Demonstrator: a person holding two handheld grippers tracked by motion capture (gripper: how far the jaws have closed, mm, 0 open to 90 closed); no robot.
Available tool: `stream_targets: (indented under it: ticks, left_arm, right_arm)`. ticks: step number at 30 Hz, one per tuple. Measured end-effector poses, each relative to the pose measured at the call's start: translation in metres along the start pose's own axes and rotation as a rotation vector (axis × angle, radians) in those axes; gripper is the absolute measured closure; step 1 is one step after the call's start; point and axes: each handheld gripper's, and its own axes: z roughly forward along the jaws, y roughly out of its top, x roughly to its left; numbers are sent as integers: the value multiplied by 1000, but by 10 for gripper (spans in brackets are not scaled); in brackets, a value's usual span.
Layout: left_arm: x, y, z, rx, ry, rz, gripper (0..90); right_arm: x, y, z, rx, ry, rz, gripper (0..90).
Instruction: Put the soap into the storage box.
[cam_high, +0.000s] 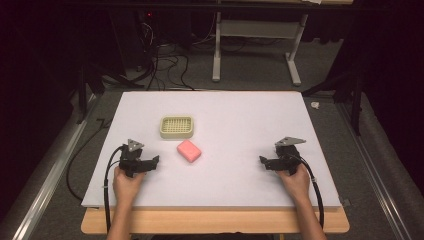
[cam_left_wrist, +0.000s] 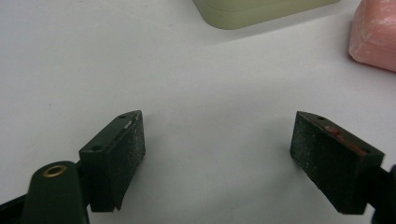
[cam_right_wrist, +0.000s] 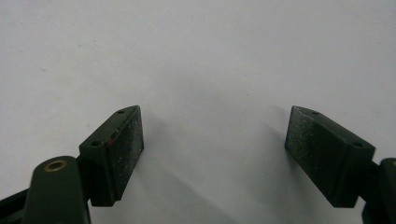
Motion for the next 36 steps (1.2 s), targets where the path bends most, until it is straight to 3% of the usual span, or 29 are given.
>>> stream_targets:
  ticks: [36]
  left_arm:
    - [0, 2, 0, 13, 5, 0, 177]
  right_arm:
    - [0, 0, 0, 2, 0, 1, 196]
